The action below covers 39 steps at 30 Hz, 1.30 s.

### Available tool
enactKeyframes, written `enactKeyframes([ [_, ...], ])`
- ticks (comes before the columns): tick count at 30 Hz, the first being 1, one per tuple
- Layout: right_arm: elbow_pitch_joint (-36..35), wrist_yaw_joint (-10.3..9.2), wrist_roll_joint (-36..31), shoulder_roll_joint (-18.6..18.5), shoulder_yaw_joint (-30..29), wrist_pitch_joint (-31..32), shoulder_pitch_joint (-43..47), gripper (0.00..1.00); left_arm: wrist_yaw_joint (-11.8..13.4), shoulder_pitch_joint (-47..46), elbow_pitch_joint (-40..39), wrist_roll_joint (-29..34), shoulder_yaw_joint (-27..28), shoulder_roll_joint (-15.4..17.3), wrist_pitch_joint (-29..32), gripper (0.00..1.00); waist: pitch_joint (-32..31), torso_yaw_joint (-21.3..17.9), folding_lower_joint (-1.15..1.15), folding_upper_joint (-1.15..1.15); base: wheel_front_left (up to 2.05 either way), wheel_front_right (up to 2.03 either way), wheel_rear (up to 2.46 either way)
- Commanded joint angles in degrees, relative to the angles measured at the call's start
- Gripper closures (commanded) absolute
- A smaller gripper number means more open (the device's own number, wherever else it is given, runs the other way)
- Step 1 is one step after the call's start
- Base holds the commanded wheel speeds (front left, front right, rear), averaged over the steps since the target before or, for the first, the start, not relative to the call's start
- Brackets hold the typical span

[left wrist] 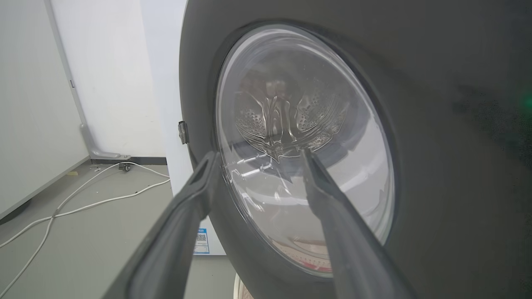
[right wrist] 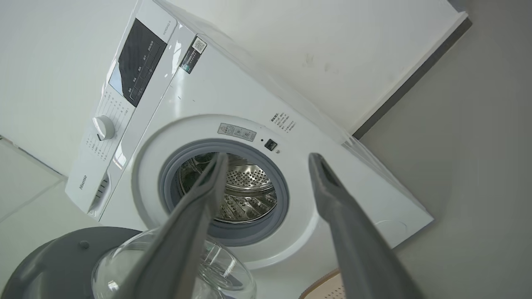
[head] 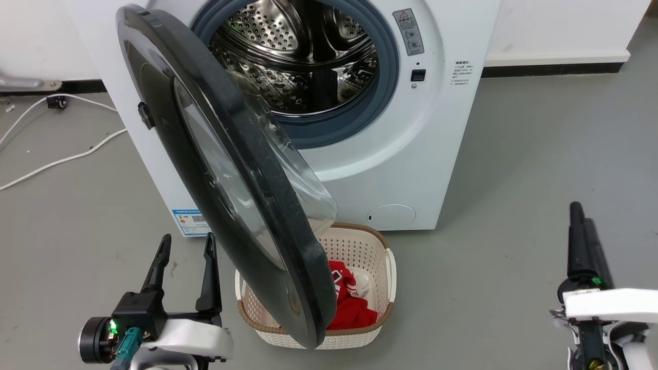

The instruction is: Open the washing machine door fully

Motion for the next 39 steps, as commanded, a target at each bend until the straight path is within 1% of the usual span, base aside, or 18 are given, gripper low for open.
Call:
enactKeyframes([
  [1,-1.29,0.00,-3.76,0.19,-0.88,-1.40,1.05,0.00,0.14,0.45,-0.06,0.22,0.20,-0.03,-0.15,0.00,-0.06,-0.15,0.01,0.00,0.00,0.00,0.00],
  [4,-4.57,0.00,-14.34,0.24,-2.95,-3.05,2.07,0.00,0.18,0.58,-0.19,0.33,0.48,-0.03,-0.15,0.00,-0.14,-0.40,0.01,0.00,0.00,0.00,0.00],
  [7,-9.35,0.00,-27.28,0.53,-4.89,-3.66,3.06,0.00,0.13,0.52,-0.28,0.53,0.62,-0.03,-0.15,0.00,-0.13,-0.39,0.01,0.00,0.00,0.00,0.00],
  [11,-15.89,-0.01,-42.54,1.49,-4.90,-3.76,5.01,0.00,-0.05,0.26,-0.26,0.55,0.76,-0.03,-0.15,0.00,-0.11,-0.11,0.01,0.00,0.00,0.00,0.00],
  [15,-19.56,-0.01,-52.97,2.20,-3.31,-3.44,8.01,0.00,0.12,0.18,-0.51,0.24,0.43,-0.03,-0.15,0.00,-0.13,0.19,0.01,0.00,0.00,0.00,0.00],
  [17,-20.02,-0.01,-55.67,2.32,-2.28,-3.27,9.16,0.00,-0.01,0.02,-0.64,0.48,0.30,-0.03,-0.15,0.00,-0.13,0.30,0.01,0.00,0.00,0.00,0.00],
  [22,-17.53,-0.01,-57.12,2.33,-1.04,-2.80,11.27,0.00,-0.17,-0.05,-0.82,0.85,0.34,-0.03,-0.15,0.00,-0.18,0.25,0.01,0.00,0.00,0.00,0.00],
  [28,-13.66,-0.02,-55.44,2.33,-1.43,-3.23,11.30,0.00,-0.22,0.03,-0.74,0.83,0.11,-0.02,-0.15,0.00,-0.24,0.29,0.01,0.00,0.00,0.00,0.00],
  [39,-11.69,-0.02,-54.26,2.35,-1.60,-3.68,10.59,0.00,-0.21,0.15,-0.63,1.13,0.15,-0.03,-0.15,0.00,-0.19,0.26,0.01,0.00,0.00,0.00,0.00],
])
